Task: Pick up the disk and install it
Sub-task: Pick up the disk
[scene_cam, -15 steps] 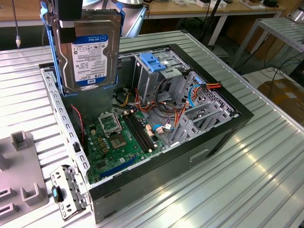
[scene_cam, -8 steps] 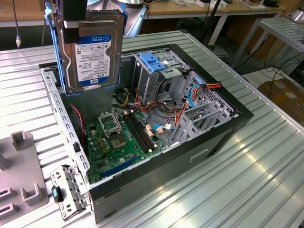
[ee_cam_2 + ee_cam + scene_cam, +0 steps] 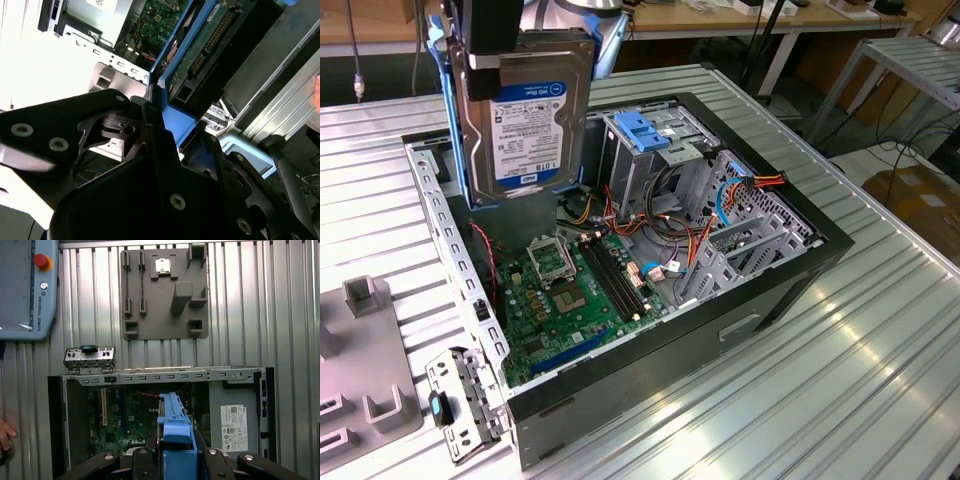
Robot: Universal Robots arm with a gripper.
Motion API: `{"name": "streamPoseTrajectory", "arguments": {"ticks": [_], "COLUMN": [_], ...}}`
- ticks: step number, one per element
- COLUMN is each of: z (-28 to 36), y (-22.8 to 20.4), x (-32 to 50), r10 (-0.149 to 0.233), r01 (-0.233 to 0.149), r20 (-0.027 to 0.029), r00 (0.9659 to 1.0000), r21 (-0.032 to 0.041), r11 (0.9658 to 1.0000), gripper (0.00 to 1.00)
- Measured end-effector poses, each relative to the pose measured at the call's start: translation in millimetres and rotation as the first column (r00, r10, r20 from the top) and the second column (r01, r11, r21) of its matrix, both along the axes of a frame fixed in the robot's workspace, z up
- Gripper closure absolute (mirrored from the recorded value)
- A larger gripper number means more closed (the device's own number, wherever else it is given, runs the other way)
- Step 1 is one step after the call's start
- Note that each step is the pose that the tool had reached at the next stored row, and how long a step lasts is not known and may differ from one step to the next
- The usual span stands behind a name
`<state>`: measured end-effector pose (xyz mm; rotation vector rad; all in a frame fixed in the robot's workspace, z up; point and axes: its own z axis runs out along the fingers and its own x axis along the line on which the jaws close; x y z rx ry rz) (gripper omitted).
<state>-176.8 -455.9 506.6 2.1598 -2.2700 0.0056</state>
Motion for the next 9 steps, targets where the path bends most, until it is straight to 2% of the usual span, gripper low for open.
{"name": "streamPoseTrajectory", "arguments": {"ticks": [3, 7, 9], "z": [-0.3, -0.8, -1.0], "y": [-1.4, -3.5, -4.0], "x": [8.7, 24.9, 28.7], "r10": [0.000, 0.000, 0.000], "r01": [0.000, 0.000, 0.000], "r20": [-0.0001, -0.0001, -0.0001], "r00": [1.0000, 1.0000, 1.0000], "r21": [-0.0001, -0.0001, -0.0001], "r11": [1.0000, 1.0000, 1.0000], "gripper": [0.63, 0.63, 0.63]}}
